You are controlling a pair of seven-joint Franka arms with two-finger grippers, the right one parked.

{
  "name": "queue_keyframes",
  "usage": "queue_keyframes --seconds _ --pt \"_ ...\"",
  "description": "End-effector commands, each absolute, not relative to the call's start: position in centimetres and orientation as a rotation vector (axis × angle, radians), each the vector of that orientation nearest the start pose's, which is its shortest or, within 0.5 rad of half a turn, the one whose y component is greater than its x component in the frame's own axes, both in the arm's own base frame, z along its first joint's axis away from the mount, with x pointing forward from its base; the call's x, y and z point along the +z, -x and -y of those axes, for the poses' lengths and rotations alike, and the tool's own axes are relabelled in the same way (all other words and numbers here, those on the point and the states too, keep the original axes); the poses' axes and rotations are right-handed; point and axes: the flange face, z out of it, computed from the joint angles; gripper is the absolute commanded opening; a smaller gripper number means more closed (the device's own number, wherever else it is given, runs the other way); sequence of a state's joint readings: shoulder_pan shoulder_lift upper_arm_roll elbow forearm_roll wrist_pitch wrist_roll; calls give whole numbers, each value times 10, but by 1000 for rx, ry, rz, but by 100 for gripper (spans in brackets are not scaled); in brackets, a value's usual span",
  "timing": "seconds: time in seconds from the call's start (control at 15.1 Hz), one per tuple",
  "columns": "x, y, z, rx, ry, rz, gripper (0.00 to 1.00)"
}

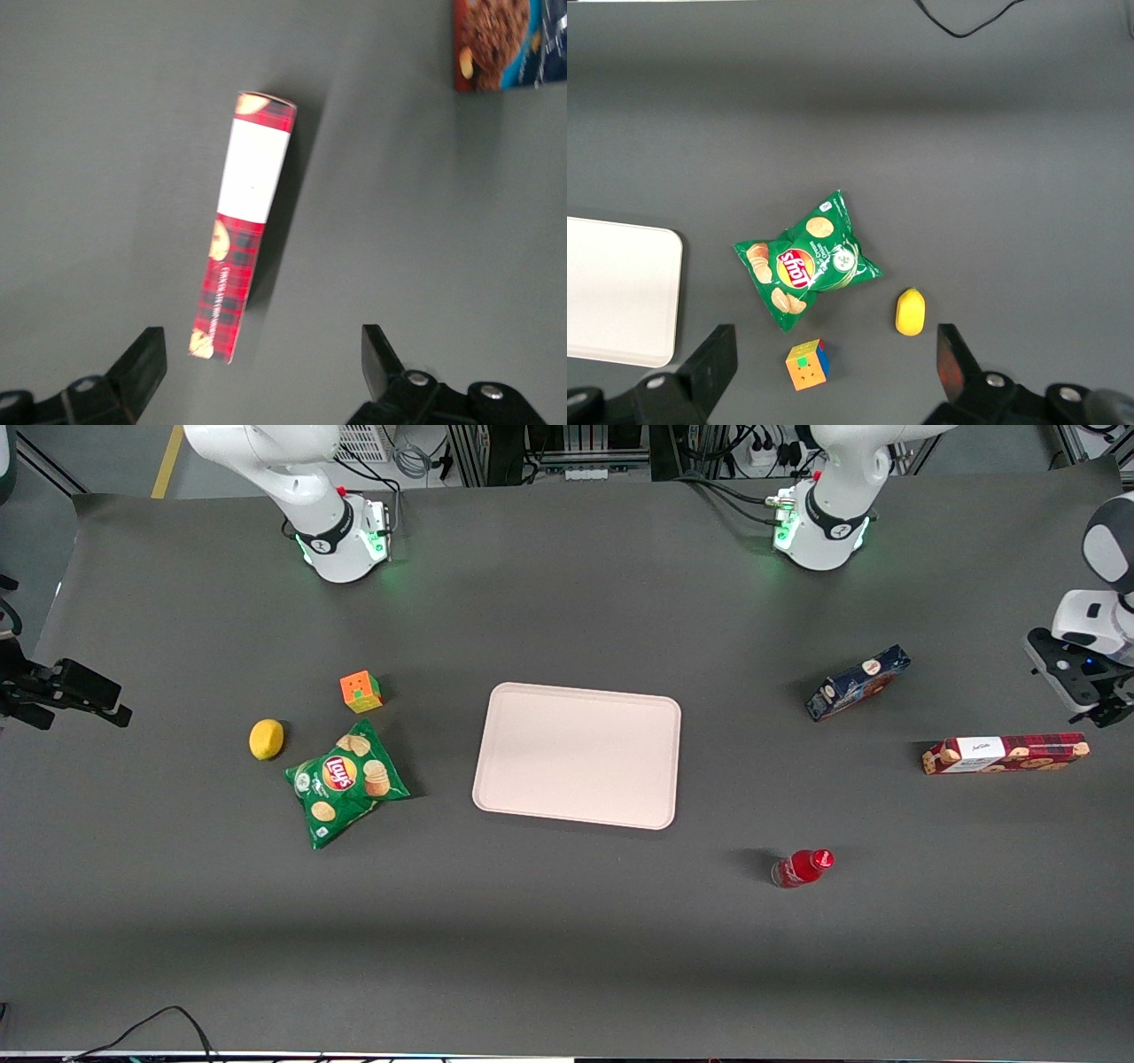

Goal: Place red cookie box on tray
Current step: 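Lower the open left gripper over the red plaid cookie box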

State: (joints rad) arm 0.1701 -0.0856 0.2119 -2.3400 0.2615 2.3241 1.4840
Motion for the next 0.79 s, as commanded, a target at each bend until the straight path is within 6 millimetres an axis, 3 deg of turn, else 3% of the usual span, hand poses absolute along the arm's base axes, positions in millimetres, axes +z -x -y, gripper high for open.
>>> queue_keyframes --seconds 0.0,0.26,0.73 --pt "342 -456 -207 180 2328 -1876 98" --pt "306 -469 -215 138 2246 -1919 98" --pt "251 -484 -223 43 2279 -2003 98"
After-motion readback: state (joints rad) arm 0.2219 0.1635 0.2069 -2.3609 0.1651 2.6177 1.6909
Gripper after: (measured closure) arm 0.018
